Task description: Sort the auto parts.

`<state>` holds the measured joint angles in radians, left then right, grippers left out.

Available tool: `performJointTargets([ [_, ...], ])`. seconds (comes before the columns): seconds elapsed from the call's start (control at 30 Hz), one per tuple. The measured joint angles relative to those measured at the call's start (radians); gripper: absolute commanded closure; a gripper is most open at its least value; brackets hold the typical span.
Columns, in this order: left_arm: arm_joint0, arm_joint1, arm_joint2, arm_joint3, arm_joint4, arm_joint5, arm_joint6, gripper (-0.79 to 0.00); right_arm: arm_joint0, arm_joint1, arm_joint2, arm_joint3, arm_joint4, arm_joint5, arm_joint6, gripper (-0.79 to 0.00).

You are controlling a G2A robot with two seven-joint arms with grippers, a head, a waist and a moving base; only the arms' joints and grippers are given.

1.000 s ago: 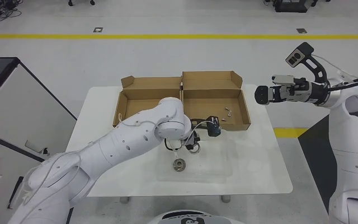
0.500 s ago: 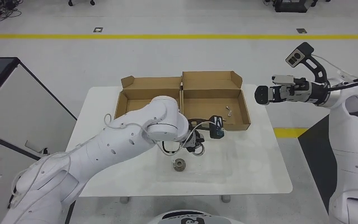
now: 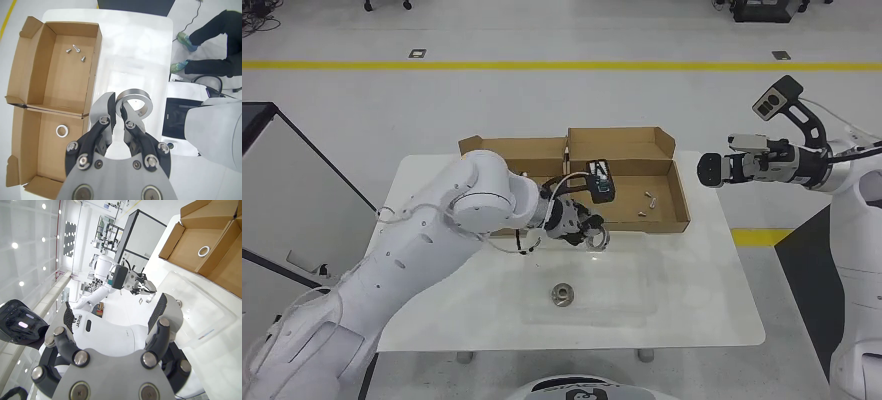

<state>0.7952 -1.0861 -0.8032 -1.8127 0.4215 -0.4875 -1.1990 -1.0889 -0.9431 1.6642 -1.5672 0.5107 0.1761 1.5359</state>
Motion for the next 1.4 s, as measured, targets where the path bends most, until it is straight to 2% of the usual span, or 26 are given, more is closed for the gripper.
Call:
performJointTargets([
  [0.17,0.082,0.035,-0.131,-0.012,-0.088,-0.058,0.044,0.0,0.0,0.0,0.0,0.0,0.0,0.0,0.0,-0.785],
  [0.3,0.14,0.055,-0.234,0.009,-0.217,-0.128,0.121,0.0,0.0,0.0,0.0,0.0,0.0,0.0,0.0,-0.785],
  [0.43,0.179,0.067,-0.313,0.039,-0.355,-0.205,0.204,0.0,0.0,0.0,0.0,0.0,0.0,0.0,0.0,-0.785],
  [0.57,0.195,0.071,-0.356,0.075,-0.503,-0.301,0.281,0.0,0.0,0.0,0.0,0.0,0.0,0.0,0.0,-0.785],
  [0.83,0.144,0.064,-0.333,0.132,-0.765,-0.45,0.329,0.0,0.0,0.0,0.0,0.0,0.0,0.0,0.0,-0.785],
  [1.07,0.098,0.06,-0.279,0.091,-0.866,-0.519,0.385,0.0,0.0,0.0,0.0,0.0,0.0,0.0,0.0,-0.785],
  [1.4,0.068,0.062,-0.237,0.042,-0.989,-0.525,0.391,0.0,0.0,0.0,0.0,0.0,0.0,0.0,0.0,-0.785],
])
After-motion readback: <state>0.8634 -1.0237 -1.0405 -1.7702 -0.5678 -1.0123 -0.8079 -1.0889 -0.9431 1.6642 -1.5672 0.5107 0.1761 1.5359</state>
